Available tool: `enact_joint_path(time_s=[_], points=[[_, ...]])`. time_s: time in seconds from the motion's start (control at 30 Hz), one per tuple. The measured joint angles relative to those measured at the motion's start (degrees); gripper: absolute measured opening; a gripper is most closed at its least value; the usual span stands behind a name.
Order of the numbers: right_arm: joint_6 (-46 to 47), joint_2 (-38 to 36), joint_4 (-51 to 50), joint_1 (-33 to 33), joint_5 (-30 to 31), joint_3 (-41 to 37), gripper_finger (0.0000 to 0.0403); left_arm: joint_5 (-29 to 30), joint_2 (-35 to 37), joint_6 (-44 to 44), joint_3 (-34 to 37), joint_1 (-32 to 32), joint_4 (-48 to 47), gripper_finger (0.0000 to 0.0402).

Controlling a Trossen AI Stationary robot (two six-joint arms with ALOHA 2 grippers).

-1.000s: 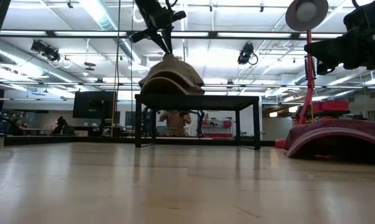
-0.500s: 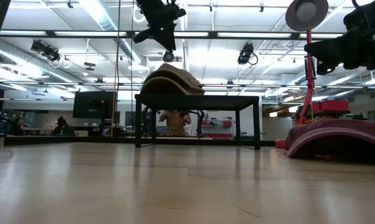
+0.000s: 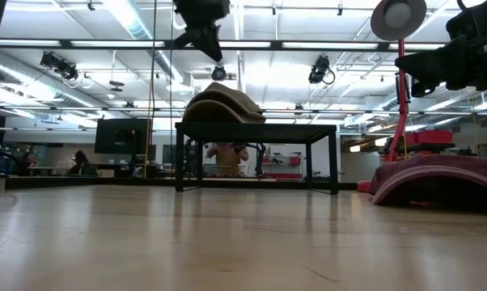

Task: Pick & Place hat
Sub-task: Stack the top brown cap on top of the other brown cap on the shelf

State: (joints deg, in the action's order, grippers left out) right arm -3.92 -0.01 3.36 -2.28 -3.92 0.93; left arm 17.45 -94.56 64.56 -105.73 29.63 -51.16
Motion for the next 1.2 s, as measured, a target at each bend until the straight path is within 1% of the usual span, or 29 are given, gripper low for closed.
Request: enact_joint_path(time_s=[0.13, 0.23, 0.3, 0.47, 0.53, 0.63, 0.73, 0.9, 1.2], points=[[-0.01, 0.00, 0.00, 0.02, 0.00, 0.00, 0.0016, 0.07, 1.18, -7.77, -0.02, 1.99, -0.75, 0.0060], [-0.02, 0.00, 0.00, 0.00, 0.00, 0.00, 0.0016, -0.49, 1.57, -15.29, -0.02, 3.54, -2.66, 0.0056], [0.00, 0.00, 0.00, 0.02, 0.00, 0.02, 0.0016, -0.99, 1.64, -21.75, -0.02, 4.54, -3.92, 0.0050], [0.00, 0.00, 0.00, 0.02, 0.00, 0.00, 0.0016, -1.18, 1.49, -42.02, 0.00, 6.84, -6.81, 0.0020], [0.00, 0.00, 0.00, 0.02, 0.00, 0.00, 0.0016, -1.16, 1.24, -48.22, 0.01, 7.52, -7.32, 0.0007], [0.00, 0.00, 0.00, 0.02, 0.00, 0.00, 0.0016, -1.19, 1.22, -55.78, 0.02, 8.20, -7.19, 0.0007], [0.00, 0.00, 0.00, 0.02, 0.00, 0.00, 0.0016, -2.11, 0.80, -60.00, 0.02, 8.53, -7.34, 0.0010], [0.00, 0.00, -0.02, 0.02, 0.00, 0.00, 0.0016, -7.72, -0.34, -66.21, 1.18, 9.22, -5.94, 0.0005], [0.00, 0.00, -0.01, 0.00, 0.01, 0.01, 0.0016, -10.93, -2.09, -68.48, 6.62, 9.12, 0.63, 0.0005]])
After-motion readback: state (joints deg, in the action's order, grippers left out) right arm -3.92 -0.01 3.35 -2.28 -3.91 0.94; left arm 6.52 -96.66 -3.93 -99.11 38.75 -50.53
